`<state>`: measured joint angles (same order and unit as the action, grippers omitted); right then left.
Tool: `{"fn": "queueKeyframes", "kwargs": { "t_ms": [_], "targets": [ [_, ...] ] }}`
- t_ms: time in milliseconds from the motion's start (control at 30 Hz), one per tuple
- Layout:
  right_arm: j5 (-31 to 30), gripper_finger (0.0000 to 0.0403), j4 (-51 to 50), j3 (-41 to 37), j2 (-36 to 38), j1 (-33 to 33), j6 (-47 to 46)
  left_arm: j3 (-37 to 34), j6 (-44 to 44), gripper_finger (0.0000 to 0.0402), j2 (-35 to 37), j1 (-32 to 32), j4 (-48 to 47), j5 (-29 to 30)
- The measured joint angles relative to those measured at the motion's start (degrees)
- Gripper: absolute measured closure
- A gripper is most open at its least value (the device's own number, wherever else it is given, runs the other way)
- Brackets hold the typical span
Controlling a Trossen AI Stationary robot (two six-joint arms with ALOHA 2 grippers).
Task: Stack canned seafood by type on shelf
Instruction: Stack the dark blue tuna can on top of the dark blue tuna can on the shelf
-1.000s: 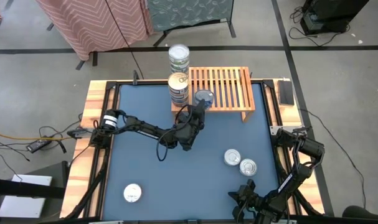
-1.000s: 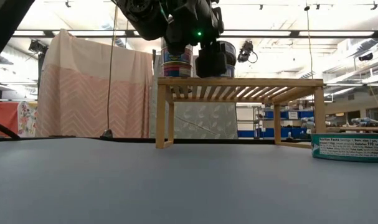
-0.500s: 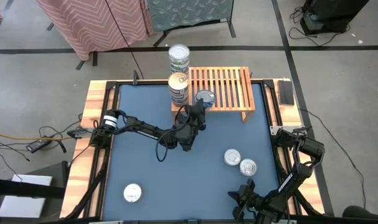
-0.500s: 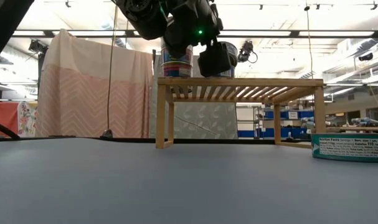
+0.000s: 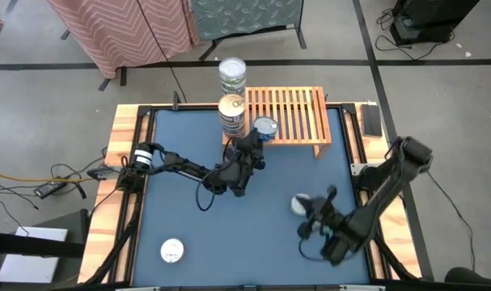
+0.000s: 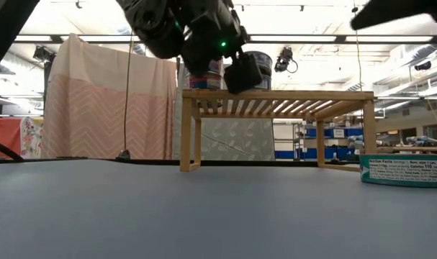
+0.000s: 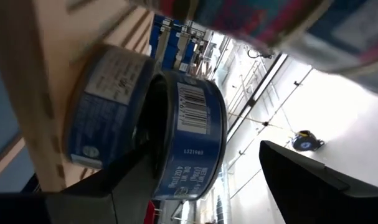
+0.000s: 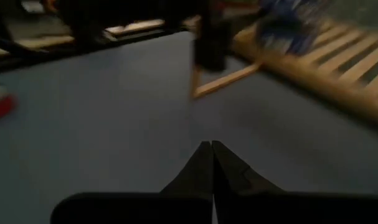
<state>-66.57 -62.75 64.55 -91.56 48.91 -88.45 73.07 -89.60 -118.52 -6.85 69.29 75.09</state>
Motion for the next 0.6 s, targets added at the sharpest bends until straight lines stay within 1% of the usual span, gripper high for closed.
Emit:
{"fn": "queueKeyframes", "kwargs": {
  "t_ms": [67, 133, 200, 267, 367, 467, 533, 600],
  "targets": [
    [0.0, 0.0403, -1.7, 0.0, 3.3, -3.1, 6.1, -1.3, 0.0, 0.0114, 0.0, 0.0, 2.3, -0.4],
    [-0.5, 0.0403, -1.2, 0.0, 6.9, -6.0, 12.9, -2.2, -0.7, 0.0114, 0.0, 0.0, 3.3, -1.7],
    [-1.2, 0.0403, 0.7, 0.0, 10.3, -8.6, 19.9, -2.6, -2.1, 0.0114, 0.0, 0.0, 3.3, -2.6],
    [-0.7, 0.0403, 4.7, -0.4, 13.2, -10.7, 28.3, -2.9, -2.6, 0.0114, 0.0, 0.0, 3.4, -2.8],
    [3.9, 0.0403, 13.1, -2.6, 17.7, -13.5, 42.3, -2.9, -2.6, 0.0114, 0.0, -0.1, 4.1, -4.4],
    [11.5, 0.0403, 24.1, -6.2, 21.8, -17.0, 55.7, -2.9, -2.8, 0.0114, 0.0, -0.1, 4.8, -4.8],
    [16.2, 0.0403, 30.6, -8.6, 24.0, -19.8, 62.1, -2.9, -2.8, 0.0114, 0.0, -0.1, 5.4, -5.1],
    [18.4, 0.0403, 34.7, -10.4, 25.7, -22.5, 66.3, -2.9, -2.8, 0.0114, 0.0, -0.2, 6.5, -5.2]
  ]
}}
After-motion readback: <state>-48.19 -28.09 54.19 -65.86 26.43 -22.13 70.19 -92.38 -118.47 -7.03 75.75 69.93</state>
